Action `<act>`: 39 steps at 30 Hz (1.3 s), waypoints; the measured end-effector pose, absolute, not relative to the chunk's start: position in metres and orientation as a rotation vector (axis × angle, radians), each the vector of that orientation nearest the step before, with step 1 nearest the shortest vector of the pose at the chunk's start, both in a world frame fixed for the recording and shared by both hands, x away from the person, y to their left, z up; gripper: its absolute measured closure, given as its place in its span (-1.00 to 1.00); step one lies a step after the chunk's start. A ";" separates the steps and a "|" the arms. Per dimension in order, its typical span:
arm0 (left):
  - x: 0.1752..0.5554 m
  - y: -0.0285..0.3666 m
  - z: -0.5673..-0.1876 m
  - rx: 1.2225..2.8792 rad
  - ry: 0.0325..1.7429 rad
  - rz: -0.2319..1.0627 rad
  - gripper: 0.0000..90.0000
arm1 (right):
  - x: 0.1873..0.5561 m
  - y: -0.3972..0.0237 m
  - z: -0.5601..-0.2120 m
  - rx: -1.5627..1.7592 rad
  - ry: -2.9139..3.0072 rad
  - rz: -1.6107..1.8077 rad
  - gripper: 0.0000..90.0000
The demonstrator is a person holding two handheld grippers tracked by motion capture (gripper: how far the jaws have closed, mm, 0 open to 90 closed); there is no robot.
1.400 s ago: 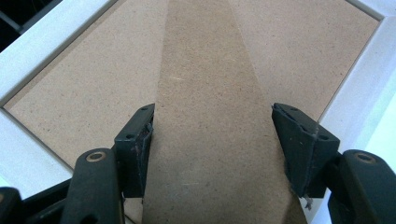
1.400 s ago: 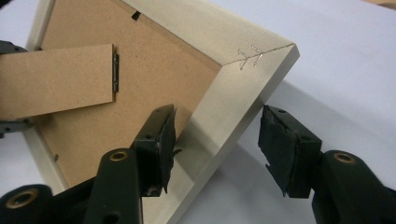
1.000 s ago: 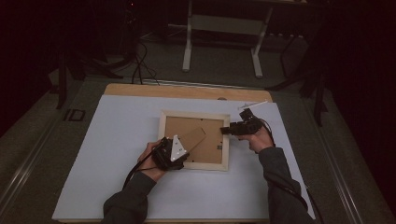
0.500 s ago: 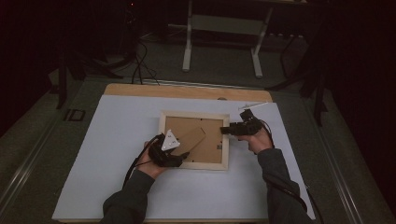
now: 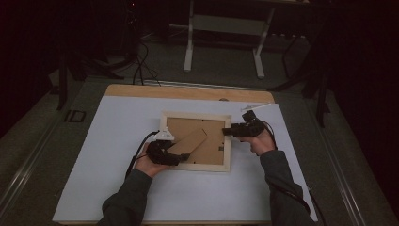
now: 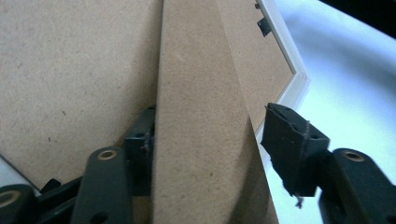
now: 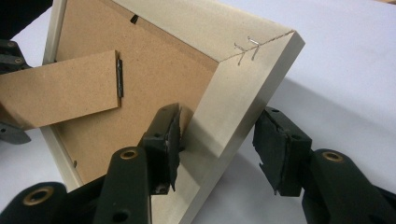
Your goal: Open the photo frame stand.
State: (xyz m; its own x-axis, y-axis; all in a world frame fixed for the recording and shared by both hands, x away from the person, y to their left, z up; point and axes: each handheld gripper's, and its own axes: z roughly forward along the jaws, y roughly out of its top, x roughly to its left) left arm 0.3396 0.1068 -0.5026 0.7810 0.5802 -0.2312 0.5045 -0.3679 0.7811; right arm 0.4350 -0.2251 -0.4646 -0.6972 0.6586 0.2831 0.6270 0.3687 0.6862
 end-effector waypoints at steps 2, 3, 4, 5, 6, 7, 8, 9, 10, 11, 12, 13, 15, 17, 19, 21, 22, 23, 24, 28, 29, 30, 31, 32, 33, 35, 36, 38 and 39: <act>0.340 0.108 -0.503 2.038 0.810 0.094 0.06 | 0.434 -0.225 -0.464 1.199 2.565 1.260 0.14; 0.340 0.108 -0.503 2.038 0.810 0.094 0.09 | 0.434 -0.225 -0.464 1.199 2.565 1.260 0.14; 0.340 0.109 -0.502 2.047 0.801 0.089 0.11 | 0.434 -0.225 -0.463 1.191 2.566 1.258 0.14; 0.340 0.109 -0.502 2.047 0.801 0.089 0.12 | 0.434 -0.225 -0.463 1.191 2.566 1.258 0.14; 0.340 0.109 -0.501 2.045 0.791 0.078 0.14 | 0.433 -0.225 -0.462 1.182 2.562 1.257 0.14; 0.340 0.109 -0.501 2.045 0.791 0.078 0.16 | 0.433 -0.225 -0.461 1.177 2.561 1.256 0.14; 0.339 0.109 -0.501 2.042 0.784 0.071 0.17 | 0.432 -0.224 -0.461 1.174 2.560 1.259 0.14; 0.339 0.109 -0.501 2.042 0.784 0.071 0.18 | 0.432 -0.224 -0.461 1.174 2.560 1.259 0.14; 0.339 0.109 -0.500 2.042 0.783 0.066 0.18 | 0.432 -0.224 -0.461 1.172 2.558 1.258 0.14; 0.340 0.110 -0.499 2.043 0.778 0.056 0.19 | 0.432 -0.224 -0.460 1.168 2.557 1.257 0.14; 0.340 0.110 -0.499 2.043 0.778 0.056 0.20 | 0.432 -0.224 -0.459 1.166 2.555 1.258 0.14; 0.340 0.110 -0.499 2.041 0.780 0.055 0.20 | 0.432 -0.224 -0.459 1.164 2.552 1.256 0.14; 0.340 0.110 -0.499 2.038 0.782 0.057 0.19 | 0.431 -0.223 -0.459 1.162 2.550 1.254 0.14; 0.341 0.111 -0.498 2.019 0.786 0.038 0.17 | 0.431 -0.223 -0.459 1.162 2.550 1.253 0.14; 0.341 0.113 -0.498 2.008 0.791 0.019 0.16 | 0.431 -0.223 -0.459 1.161 2.550 1.253 0.14; 0.341 0.115 -0.497 2.012 0.797 0.024 0.18 | 0.431 -0.223 -0.459 1.160 2.549 1.252 0.14; 0.341 0.115 -0.497 2.016 0.799 0.022 0.19 | 0.430 -0.223 -0.458 1.158 2.549 1.251 0.14; 0.342 0.114 -0.497 2.022 0.802 0.025 0.20 | 0.430 -0.223 -0.458 1.155 2.549 1.250 0.14; 0.341 0.114 -0.497 2.031 0.804 0.027 0.20 | 0.430 -0.223 -0.458 1.152 2.548 1.249 0.14; 0.341 0.114 -0.497 2.046 0.798 0.028 0.22 | 0.429 -0.222 -0.456 1.137 2.548 1.242 0.14; 0.341 0.113 -0.497 2.048 0.798 0.028 0.22 | 0.429 -0.222 -0.456 1.134 2.549 1.240 0.14; 0.341 0.113 -0.496 2.049 0.797 0.030 0.23 | 0.429 -0.222 -0.455 1.131 2.550 1.239 0.14; 0.341 0.113 -0.496 2.050 0.795 0.032 0.23 | 0.428 -0.222 -0.455 1.130 2.551 1.239 0.14; 0.341 0.113 -0.496 2.051 0.795 0.034 0.23 | 0.428 -0.222 -0.455 1.127 2.552 1.239 0.14; 0.341 0.113 -0.496 2.051 0.795 0.034 0.23 | 0.428 -0.222 -0.455 1.127 2.552 1.239 0.14; 0.340 0.112 -0.495 2.058 0.787 0.047 0.23 | 0.428 -0.222 -0.455 1.126 2.553 1.238 0.14; 0.339 0.111 -0.494 2.058 0.781 0.053 0.24 | 0.428 -0.222 -0.454 1.115 2.548 1.232 0.14; 0.339 0.110 -0.493 2.063 0.774 0.064 0.25 | 0.427 -0.222 -0.451 1.110 2.544 1.234 0.15; 0.339 0.110 -0.493 2.063 0.774 0.064 0.27 | 0.427 -0.222 -0.451 1.110 2.544 1.234 0.15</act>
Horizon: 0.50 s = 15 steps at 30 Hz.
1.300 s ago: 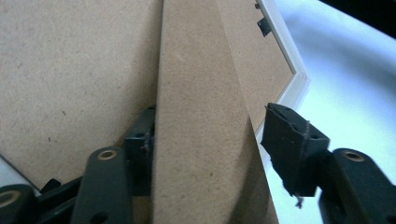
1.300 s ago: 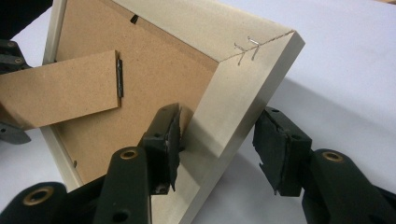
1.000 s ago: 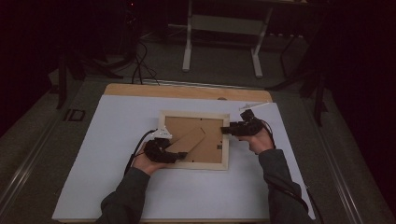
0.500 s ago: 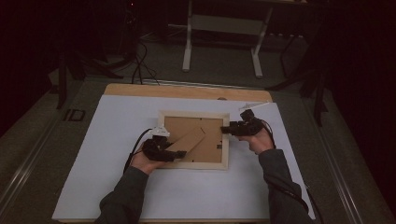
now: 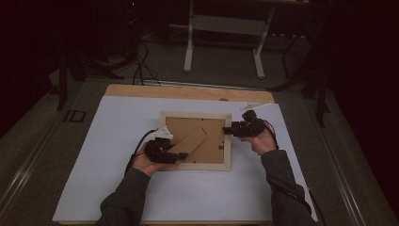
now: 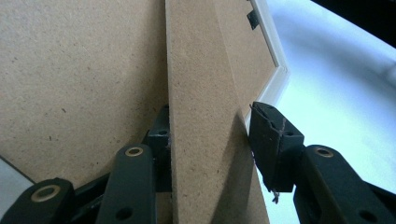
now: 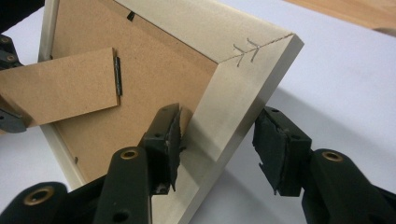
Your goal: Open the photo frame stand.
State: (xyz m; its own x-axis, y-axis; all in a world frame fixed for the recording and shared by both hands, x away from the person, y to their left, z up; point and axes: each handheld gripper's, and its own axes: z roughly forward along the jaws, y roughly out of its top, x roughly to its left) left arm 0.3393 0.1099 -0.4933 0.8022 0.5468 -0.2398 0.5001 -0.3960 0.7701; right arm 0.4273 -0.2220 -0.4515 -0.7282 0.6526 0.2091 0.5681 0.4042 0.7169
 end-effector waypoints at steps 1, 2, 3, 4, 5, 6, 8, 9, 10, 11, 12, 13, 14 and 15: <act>0.339 0.109 -0.493 2.067 0.772 0.060 0.27 | 0.427 -0.222 -0.450 1.106 2.540 1.242 0.16; 0.339 0.109 -0.493 2.067 0.772 0.060 0.31 | 0.427 -0.223 -0.449 1.103 2.536 1.250 0.17; 0.340 0.109 -0.494 2.056 0.760 0.021 0.42 | 0.426 -0.223 -0.446 1.093 2.528 1.264 0.19; 0.340 0.109 -0.493 2.062 0.761 0.033 0.43 | 0.426 -0.223 -0.445 1.088 2.525 1.267 0.20; 0.340 0.109 -0.493 2.066 0.760 0.040 0.44 | 0.425 -0.223 -0.443 1.084 2.524 1.268 0.20; 0.340 0.109 -0.493 2.066 0.760 0.040 0.44 | 0.425 -0.223 -0.443 1.084 2.524 1.268 0.20; 0.340 0.108 -0.491 2.074 0.748 0.059 0.44 | 0.425 -0.223 -0.441 1.081 2.522 1.269 0.21; 0.339 0.108 -0.491 2.077 0.748 0.066 0.45 | 0.424 -0.223 -0.439 1.065 2.520 1.269 0.21; 0.339 0.108 -0.491 2.078 0.746 0.071 0.45 | 0.424 -0.223 -0.438 1.064 2.517 1.274 0.21; 0.339 0.108 -0.491 2.079 0.746 0.076 0.46 | 0.424 -0.223 -0.438 1.063 2.517 1.275 0.22; 0.339 0.108 -0.491 2.082 0.740 0.080 0.46 | 0.424 -0.223 -0.437 1.061 2.518 1.276 0.22; 0.339 0.108 -0.491 2.084 0.736 0.084 0.46 | 0.424 -0.223 -0.438 1.059 2.518 1.278 0.22; 0.339 0.107 -0.491 2.087 0.732 0.088 0.46 | 0.424 -0.223 -0.438 1.060 2.519 1.281 0.22; 0.339 0.107 -0.491 2.092 0.729 0.094 0.47 | 0.424 -0.224 -0.438 1.059 2.522 1.285 0.22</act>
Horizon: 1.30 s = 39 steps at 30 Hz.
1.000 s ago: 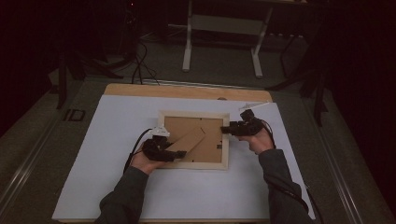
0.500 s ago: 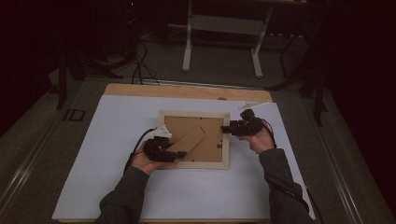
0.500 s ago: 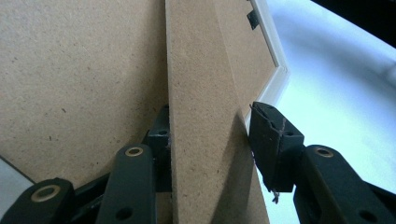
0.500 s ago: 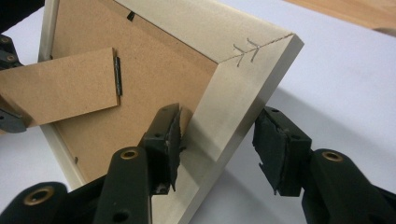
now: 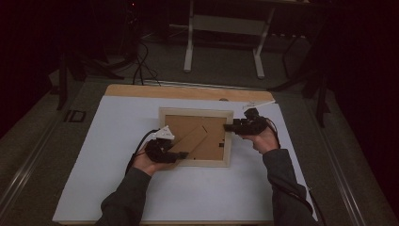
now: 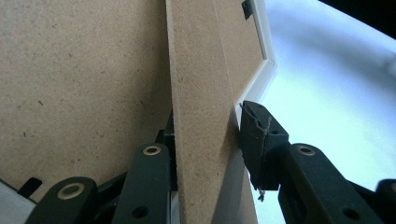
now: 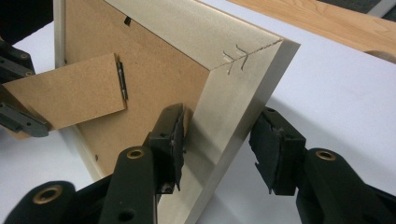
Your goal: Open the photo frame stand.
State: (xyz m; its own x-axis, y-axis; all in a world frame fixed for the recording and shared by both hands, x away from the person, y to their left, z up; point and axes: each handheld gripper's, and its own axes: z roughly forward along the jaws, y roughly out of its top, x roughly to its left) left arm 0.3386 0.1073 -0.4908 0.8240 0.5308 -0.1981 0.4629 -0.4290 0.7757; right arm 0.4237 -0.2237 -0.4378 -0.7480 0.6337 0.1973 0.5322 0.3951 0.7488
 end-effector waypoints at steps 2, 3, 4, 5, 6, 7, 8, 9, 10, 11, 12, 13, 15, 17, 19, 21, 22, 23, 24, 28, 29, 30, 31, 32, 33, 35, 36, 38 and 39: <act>0.339 0.107 -0.491 2.095 0.726 0.101 0.47 | 0.424 -0.224 -0.438 1.051 2.527 1.281 0.20; 0.338 0.107 -0.491 2.097 0.724 0.105 0.47 | 0.424 -0.223 -0.439 1.046 2.539 1.273 0.17; 0.338 0.106 -0.491 2.096 0.724 0.110 0.47 | 0.424 -0.222 -0.440 1.043 2.555 1.268 0.15; 0.338 0.106 -0.491 2.098 0.723 0.115 0.47 | 0.424 -0.221 -0.442 1.039 2.571 1.257 0.14; 0.338 0.106 -0.491 2.100 0.722 0.120 0.47 | 0.424 -0.220 -0.443 1.033 2.578 1.251 0.11; 0.337 0.106 -0.490 2.104 0.718 0.125 0.47 | 0.424 -0.219 -0.444 1.027 2.586 1.258 0.08; 0.337 0.106 -0.490 2.107 0.714 0.127 0.47 | 0.424 -0.219 -0.446 1.021 2.596 1.266 0.04; 0.337 0.106 -0.490 2.109 0.713 0.131 0.47 | 0.424 -0.218 -0.447 1.023 2.611 1.270 0.03; 0.337 0.105 -0.490 2.111 0.711 0.132 0.48 | 0.425 -0.217 -0.449 1.018 2.625 1.271 0.02; 0.337 0.105 -0.490 2.111 0.710 0.130 0.48 | 0.425 -0.216 -0.450 1.014 2.635 1.273 0.01; 0.337 0.105 -0.489 2.111 0.710 0.129 0.48 | 0.425 -0.215 -0.451 1.013 2.644 1.272 0.00; 0.337 0.105 -0.489 2.110 0.711 0.128 0.48 | 0.425 -0.214 -0.452 1.005 2.649 1.266 -0.02; 0.337 0.105 -0.488 2.110 0.711 0.125 0.48 | 0.426 -0.212 -0.453 1.004 2.651 1.261 -0.04; 0.337 0.105 -0.488 2.110 0.709 0.126 0.48 | 0.426 -0.212 -0.454 1.004 2.649 1.270 -0.04; 0.337 0.105 -0.488 2.113 0.706 0.132 0.48 | 0.426 -0.213 -0.456 1.003 2.660 1.273 -0.05; 0.336 0.104 -0.487 2.116 0.704 0.142 0.48 | 0.426 -0.212 -0.459 0.998 2.687 1.283 -0.05; 0.336 0.104 -0.487 2.120 0.701 0.147 0.48 | 0.427 -0.212 -0.460 0.995 2.695 1.291 -0.05; 0.336 0.104 -0.487 2.121 0.697 0.149 0.48 | 0.427 -0.212 -0.461 0.991 2.696 1.299 -0.05; 0.336 0.103 -0.486 2.124 0.697 0.152 0.48 | 0.427 -0.212 -0.461 0.987 2.695 1.305 -0.05; 0.336 0.104 -0.486 2.120 0.700 0.153 0.48 | 0.425 -0.209 -0.459 0.958 2.699 1.309 0.01; 0.336 0.104 -0.486 2.119 0.700 0.157 0.48 | 0.425 -0.209 -0.458 0.953 2.698 1.310 0.03; 0.335 0.103 -0.485 2.119 0.700 0.162 0.48 | 0.425 -0.209 -0.458 0.947 2.696 1.312 0.04; 0.335 0.103 -0.485 2.120 0.699 0.165 0.48 | 0.425 -0.209 -0.457 0.945 2.692 1.321 0.05; 0.335 0.103 -0.484 2.122 0.699 0.170 0.48 | 0.425 -0.210 -0.457 0.943 2.689 1.325 0.07; 0.335 0.102 -0.484 2.118 0.701 0.172 0.48 | 0.425 -0.211 -0.456 0.940 2.685 1.330 0.08; 0.335 0.102 -0.483 2.120 0.701 0.176 0.48 | 0.424 -0.212 -0.456 0.935 2.681 1.335 0.09; 0.335 0.102 -0.483 2.120 0.702 0.178 0.48 | 0.424 -0.212 -0.455 0.933 2.680 1.335 0.10; 0.335 0.102 -0.483 2.120 0.706 0.183 0.48 | 0.423 -0.212 -0.454 0.929 2.678 1.333 0.11; 0.335 0.102 -0.483 2.122 0.708 0.187 0.48 | 0.423 -0.212 -0.454 0.927 2.678 1.331 0.11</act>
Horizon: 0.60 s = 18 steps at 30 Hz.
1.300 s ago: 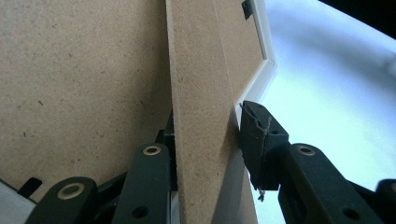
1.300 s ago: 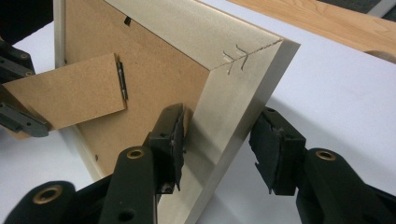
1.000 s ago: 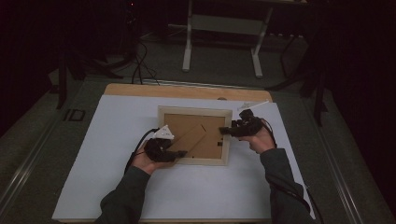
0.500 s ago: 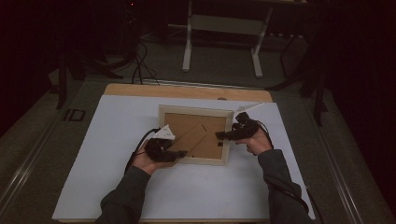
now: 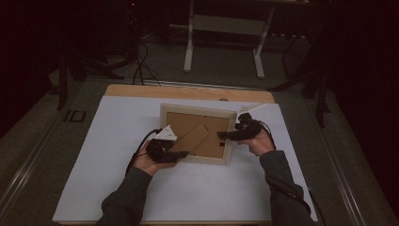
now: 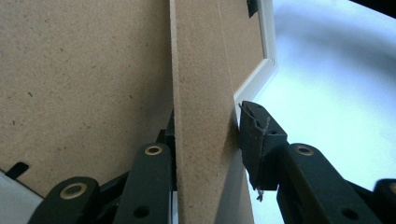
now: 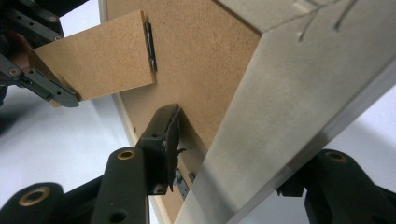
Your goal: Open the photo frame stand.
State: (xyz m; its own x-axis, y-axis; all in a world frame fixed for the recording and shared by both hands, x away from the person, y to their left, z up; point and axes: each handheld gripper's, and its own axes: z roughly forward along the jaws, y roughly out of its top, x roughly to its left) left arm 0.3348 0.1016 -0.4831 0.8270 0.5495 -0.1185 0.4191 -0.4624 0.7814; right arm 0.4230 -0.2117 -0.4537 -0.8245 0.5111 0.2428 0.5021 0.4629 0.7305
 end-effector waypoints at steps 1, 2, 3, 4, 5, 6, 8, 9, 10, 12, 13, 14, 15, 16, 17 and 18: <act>0.335 0.101 -0.483 2.124 0.709 0.195 0.48 | 0.423 -0.212 -0.453 0.922 2.676 1.328 0.11; 0.334 0.101 -0.482 2.125 0.709 0.201 0.48 | 0.423 -0.211 -0.453 0.920 2.673 1.328 0.12; 0.334 0.100 -0.482 2.127 0.709 0.205 0.48 | 0.423 -0.212 -0.452 0.913 2.670 1.328 0.12; 0.334 0.100 -0.481 2.123 0.711 0.210 0.48 | 0.422 -0.212 -0.452 0.911 2.668 1.326 0.13; 0.333 0.100 -0.481 2.123 0.712 0.216 0.48 | 0.422 -0.212 -0.451 0.907 2.667 1.325 0.14; 0.333 0.099 -0.481 2.125 0.714 0.221 0.48 | 0.422 -0.212 -0.451 0.902 2.663 1.325 0.14; 0.333 0.099 -0.480 2.125 0.716 0.230 0.48 | 0.421 -0.212 -0.449 0.898 2.660 1.321 0.16; 0.333 0.099 -0.480 2.125 0.718 0.235 0.48 | 0.421 -0.212 -0.449 0.896 2.661 1.318 0.17; 0.333 0.098 -0.480 2.126 0.721 0.239 0.48 | 0.421 -0.212 -0.448 0.890 2.661 1.315 0.17; 0.332 0.098 -0.479 2.127 0.720 0.250 0.48 | 0.421 -0.213 -0.447 0.883 2.661 1.311 0.19; 0.332 0.097 -0.478 2.128 0.723 0.256 0.48 | 0.420 -0.213 -0.447 0.881 2.660 1.310 0.19; 0.332 0.097 -0.478 2.127 0.723 0.262 0.48 | 0.420 -0.212 -0.446 0.880 2.657 1.307 0.20; 0.332 0.097 -0.478 2.127 0.721 0.265 0.48 | 0.420 -0.212 -0.445 0.877 2.656 1.304 0.21; 0.331 0.097 -0.478 2.127 0.721 0.268 0.48 | 0.420 -0.212 -0.445 0.871 2.654 1.301 0.21; 0.331 0.097 -0.477 2.127 0.722 0.273 0.48 | 0.420 -0.212 -0.444 0.869 2.654 1.299 0.22; 0.331 0.096 -0.477 2.128 0.721 0.279 0.48 | 0.419 -0.212 -0.444 0.864 2.653 1.293 0.22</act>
State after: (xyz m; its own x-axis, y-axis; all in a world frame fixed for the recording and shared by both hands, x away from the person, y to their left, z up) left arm 0.3313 0.0965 -0.4773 0.8088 0.5855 -0.0551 0.3959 -0.4729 0.7872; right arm 0.4193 -0.2120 -0.4436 -0.8401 0.5121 0.1788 0.4565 0.4894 0.7431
